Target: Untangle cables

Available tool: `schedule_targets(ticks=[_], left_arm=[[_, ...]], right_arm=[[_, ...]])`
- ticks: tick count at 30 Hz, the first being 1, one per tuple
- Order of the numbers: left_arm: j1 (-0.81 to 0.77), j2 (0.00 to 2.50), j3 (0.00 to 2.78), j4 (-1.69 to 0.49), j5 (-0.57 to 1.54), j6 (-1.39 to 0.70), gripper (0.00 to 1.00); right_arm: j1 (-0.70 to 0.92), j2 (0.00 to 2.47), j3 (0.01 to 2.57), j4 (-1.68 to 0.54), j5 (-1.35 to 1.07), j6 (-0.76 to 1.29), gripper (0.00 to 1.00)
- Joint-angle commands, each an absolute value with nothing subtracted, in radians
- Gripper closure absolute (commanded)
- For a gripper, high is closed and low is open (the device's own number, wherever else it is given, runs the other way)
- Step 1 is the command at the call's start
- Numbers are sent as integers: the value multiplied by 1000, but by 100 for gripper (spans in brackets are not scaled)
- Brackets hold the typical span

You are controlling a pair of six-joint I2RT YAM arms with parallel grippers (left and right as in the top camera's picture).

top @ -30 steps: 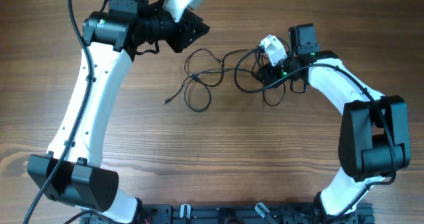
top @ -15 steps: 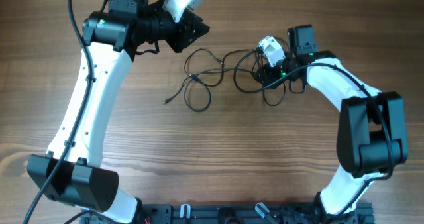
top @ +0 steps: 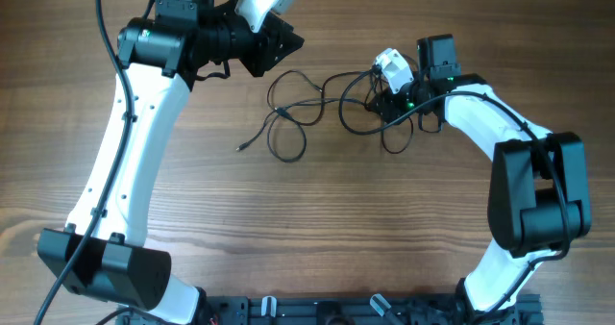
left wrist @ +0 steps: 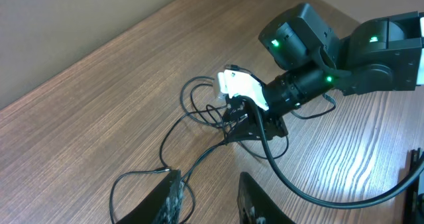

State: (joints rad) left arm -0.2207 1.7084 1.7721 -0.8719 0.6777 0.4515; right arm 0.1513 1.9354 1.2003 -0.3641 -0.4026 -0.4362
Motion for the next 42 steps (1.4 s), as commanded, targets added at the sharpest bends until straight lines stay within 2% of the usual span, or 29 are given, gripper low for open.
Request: schedule_targets(ticks=[1, 11, 14, 15, 17, 18, 29, 35, 42], left_arm=[[-218, 1680, 1786, -873, 680, 467, 71], [-218, 1679, 1786, -872, 680, 467, 71], [-218, 1679, 1786, -871, 680, 467, 71], [-218, 1679, 1786, -872, 680, 467, 71], [-218, 1679, 1786, -872, 680, 467, 71], [-218, 1679, 1786, -872, 680, 467, 71], [-218, 1679, 1786, -873, 680, 467, 71], [-218, 1679, 1786, -877, 698, 467, 70], [-218, 1682, 1786, -886, 726, 484, 59]], right_arm=[[150, 1974, 1203, -359, -377, -446, 55], [150, 2001, 1203, -359, -385, -445, 54], [150, 2001, 1203, -359, -385, -445, 56], [150, 2001, 1203, -358, -384, -445, 65], [150, 2001, 1203, -353, -383, -430, 94], [150, 2001, 1203, -344, -373, -405, 95], [150, 1933, 1238, -279, -358, -97, 95], [150, 1750, 1248, -348, -352, -97, 96], [150, 1561, 1248, -421, -337, -97, 96]])
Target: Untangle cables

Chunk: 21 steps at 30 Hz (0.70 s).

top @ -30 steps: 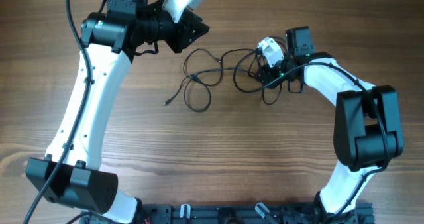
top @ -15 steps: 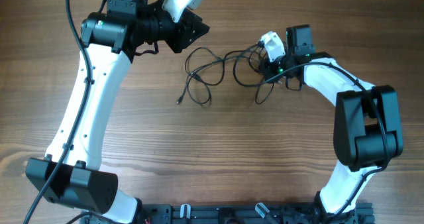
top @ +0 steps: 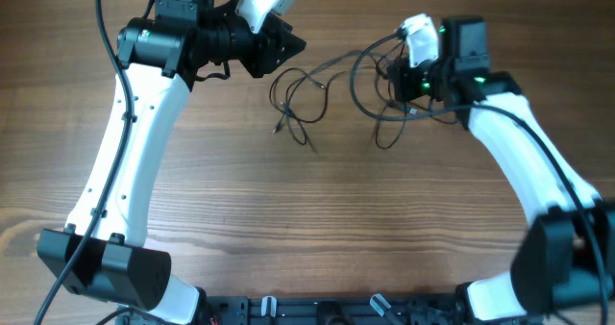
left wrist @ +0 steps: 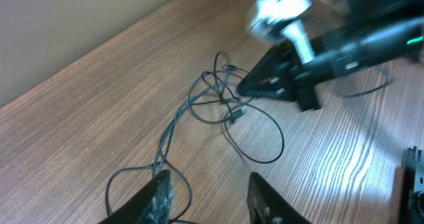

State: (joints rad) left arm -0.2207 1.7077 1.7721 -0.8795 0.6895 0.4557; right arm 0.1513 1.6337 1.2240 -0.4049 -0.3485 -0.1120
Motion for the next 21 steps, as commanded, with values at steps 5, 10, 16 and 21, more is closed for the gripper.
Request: schedule_targets(ticks=[5, 10, 16, 21], left_arm=[[-218, 1687, 1786, -950, 833, 583, 59], [-220, 1727, 1785, -991, 900, 626, 59], [-221, 1812, 1785, -1003, 1004, 677, 58], [-220, 1862, 1785, -957, 1001, 677, 48]], right_arm=[[150, 1486, 1248, -430, -339, -77, 96], [150, 1447, 1248, -425, -391, -48, 96], [150, 1426, 1248, -422, -494, -41, 96], [150, 1409, 1248, -427, -569, -23, 96]])
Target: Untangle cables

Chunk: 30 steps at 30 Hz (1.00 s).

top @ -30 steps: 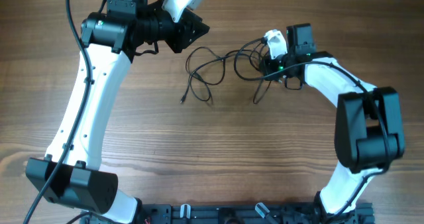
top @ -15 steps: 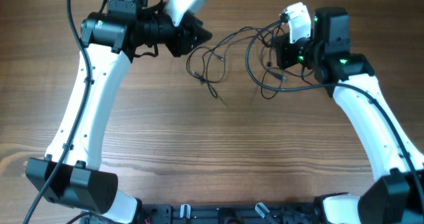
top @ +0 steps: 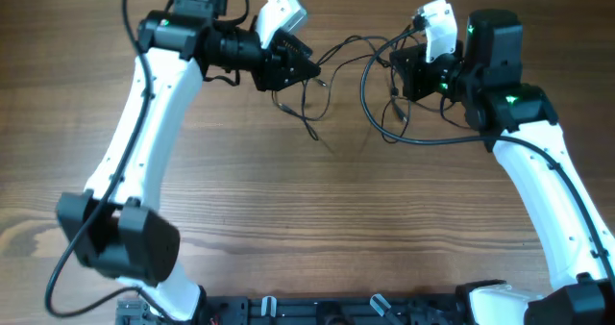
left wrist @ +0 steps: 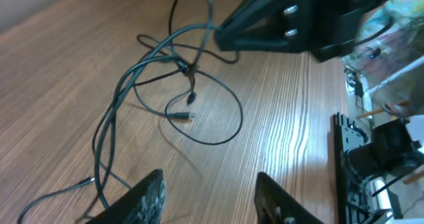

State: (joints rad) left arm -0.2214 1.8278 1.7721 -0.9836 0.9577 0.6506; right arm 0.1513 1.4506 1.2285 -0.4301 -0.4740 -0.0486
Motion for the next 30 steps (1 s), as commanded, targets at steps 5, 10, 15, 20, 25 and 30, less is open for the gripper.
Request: schedule_targets(ticks=[5, 10, 15, 20, 25, 30], left_arm=[[-221, 1874, 1785, -894, 989, 677, 47], [-220, 1891, 1785, -850, 982, 677, 50], [-221, 1916, 1785, -845, 979, 677, 53], [-221, 1930, 1785, -845, 980, 677, 55], [-221, 1930, 1785, -844, 983, 678, 64], [-221, 1930, 1785, -840, 1066, 704, 72]], right_arm=[[150, 1398, 1248, -429, -679, -22, 96], [150, 1383, 1248, -429, -764, 4, 96], [150, 1368, 1248, -428, -819, 35, 96], [150, 1361, 1248, -428, -833, 54, 96], [150, 1361, 1248, -428, -833, 55, 96], [150, 1361, 1248, -427, -833, 56, 96]])
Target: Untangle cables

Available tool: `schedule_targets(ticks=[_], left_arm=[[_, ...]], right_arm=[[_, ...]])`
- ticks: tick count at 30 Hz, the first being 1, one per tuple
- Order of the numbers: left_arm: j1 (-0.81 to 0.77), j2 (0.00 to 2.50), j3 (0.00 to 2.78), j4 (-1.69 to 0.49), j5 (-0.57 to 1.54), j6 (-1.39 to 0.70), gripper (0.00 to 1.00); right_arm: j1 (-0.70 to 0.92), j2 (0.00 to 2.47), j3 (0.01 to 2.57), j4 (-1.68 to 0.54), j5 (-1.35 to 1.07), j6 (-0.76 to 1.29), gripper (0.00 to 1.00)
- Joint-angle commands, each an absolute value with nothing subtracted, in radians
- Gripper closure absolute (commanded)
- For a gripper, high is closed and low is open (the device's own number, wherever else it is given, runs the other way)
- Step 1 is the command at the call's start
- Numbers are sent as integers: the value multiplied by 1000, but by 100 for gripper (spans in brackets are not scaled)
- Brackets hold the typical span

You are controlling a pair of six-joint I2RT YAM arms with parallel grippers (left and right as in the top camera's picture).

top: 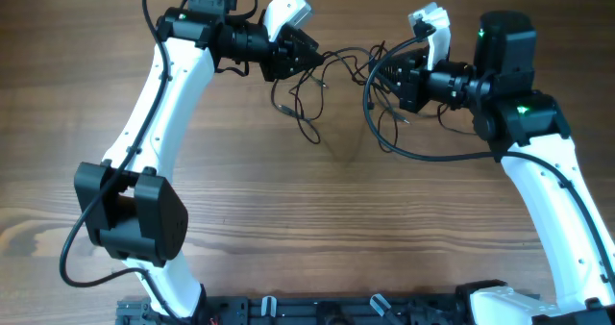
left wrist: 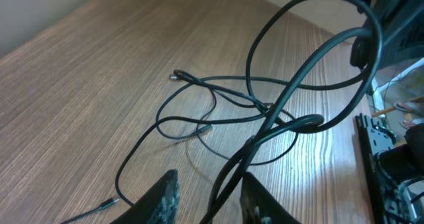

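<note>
Thin black cables (top: 338, 54) stretch in a tangle between my two grippers, and loose loops and a plug end (top: 279, 105) trail onto the wooden table. My right gripper (top: 382, 75) is shut on the right part of the bundle and holds it above the table. My left gripper (top: 312, 54) is at the left part. In the left wrist view it (left wrist: 211, 177) stands open, with two raised strands (left wrist: 233, 174) running between its fingers. Beyond them, thin loops and a plug (left wrist: 177, 76) lie on the wood.
A thicker black lead (top: 389, 142) from the right arm loops under the right gripper. The right arm (left wrist: 397, 12) fills the upper right of the left wrist view. A black rack (top: 317, 311) runs along the table's front edge.
My left gripper has moved back and toward the bundle; raised strands now run between its fingers, whose gap is narrower. The right gripper still holds the cables up, slightly further left.
The tangle first lay flat on the table, with my right gripper down at its right end and my left gripper apart at the back. Then the right gripper held the cables raised. The left arm then stood nearer, and now its fingers straddle the raised strands.
</note>
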State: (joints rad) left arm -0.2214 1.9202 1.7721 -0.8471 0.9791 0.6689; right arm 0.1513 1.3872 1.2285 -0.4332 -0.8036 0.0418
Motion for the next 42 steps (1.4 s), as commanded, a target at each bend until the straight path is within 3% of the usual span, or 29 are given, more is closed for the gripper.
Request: schedule_targets(ticks=[1, 12, 18, 42], left_arm=[[-221, 1930, 1785, -836, 1081, 704, 74], [-276, 1930, 1785, -814, 1118, 704, 73], [-293, 1930, 1785, -791, 1118, 704, 87], [-290, 1930, 1785, -830, 1108, 703, 86]], right_arm=[[150, 1361, 1248, -427, -833, 56, 96], [150, 1361, 1248, -426, -833, 56, 96], [150, 1361, 1248, -426, -838, 56, 96], [150, 1361, 1248, -401, -863, 79, 96]])
